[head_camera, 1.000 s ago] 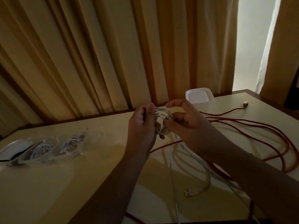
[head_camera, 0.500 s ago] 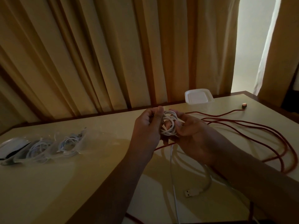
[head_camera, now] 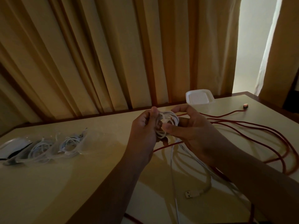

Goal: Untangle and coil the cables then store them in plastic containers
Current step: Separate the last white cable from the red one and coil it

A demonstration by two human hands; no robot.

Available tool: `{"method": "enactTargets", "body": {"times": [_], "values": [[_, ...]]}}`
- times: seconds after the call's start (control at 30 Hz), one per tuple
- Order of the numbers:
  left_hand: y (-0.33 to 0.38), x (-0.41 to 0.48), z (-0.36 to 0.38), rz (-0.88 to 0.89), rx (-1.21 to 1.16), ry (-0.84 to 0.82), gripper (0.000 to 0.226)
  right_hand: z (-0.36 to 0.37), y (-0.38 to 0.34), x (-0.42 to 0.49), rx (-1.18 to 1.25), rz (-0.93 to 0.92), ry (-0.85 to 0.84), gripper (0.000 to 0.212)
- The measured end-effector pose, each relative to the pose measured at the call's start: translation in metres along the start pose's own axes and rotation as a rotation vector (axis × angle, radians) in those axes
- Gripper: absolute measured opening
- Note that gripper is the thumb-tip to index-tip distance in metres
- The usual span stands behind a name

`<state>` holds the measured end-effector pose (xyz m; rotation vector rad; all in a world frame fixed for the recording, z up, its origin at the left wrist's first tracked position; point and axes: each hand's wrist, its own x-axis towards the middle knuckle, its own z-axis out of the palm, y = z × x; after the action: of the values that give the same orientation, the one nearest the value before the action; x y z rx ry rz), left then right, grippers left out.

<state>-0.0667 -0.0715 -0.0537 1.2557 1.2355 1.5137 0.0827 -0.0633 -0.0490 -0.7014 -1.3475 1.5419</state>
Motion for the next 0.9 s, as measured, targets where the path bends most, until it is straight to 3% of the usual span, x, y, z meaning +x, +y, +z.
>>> {"method": "enactTargets", "body": {"times": [0.13, 0.3, 0.53, 0.77, 0.9], "values": [[-0.0012, -0.0005, 0.005, -0.041, 0.026, 0.018, 0.034, 0.0009, 0.0012, 0.0002, -0.02, 0.005, -0.011, 0.056], [0.0015, -0.0019, 0.0055, -0.069, -0.045, 0.01, 0.04, -0.002, 0.0056, 0.0015, 0.18, 0.014, -0.05, 0.059], [0.0018, -0.0047, 0.0047, -0.079, -0.171, -0.027, 0.044, 0.0015, 0.0075, 0.0038, 0.244, 0.008, -0.08, 0.064], [-0.0028, -0.0008, 0.0089, -0.095, -0.072, 0.004, 0.031, 0.0042, 0.0047, 0.0002, -0.045, -0.03, -0.031, 0.061], [-0.0049, 0.0048, 0.0091, -0.089, -0.036, 0.061, 0.032, 0.0041, 0.0065, 0.0019, 0.016, -0.004, 0.001, 0.066]]}}
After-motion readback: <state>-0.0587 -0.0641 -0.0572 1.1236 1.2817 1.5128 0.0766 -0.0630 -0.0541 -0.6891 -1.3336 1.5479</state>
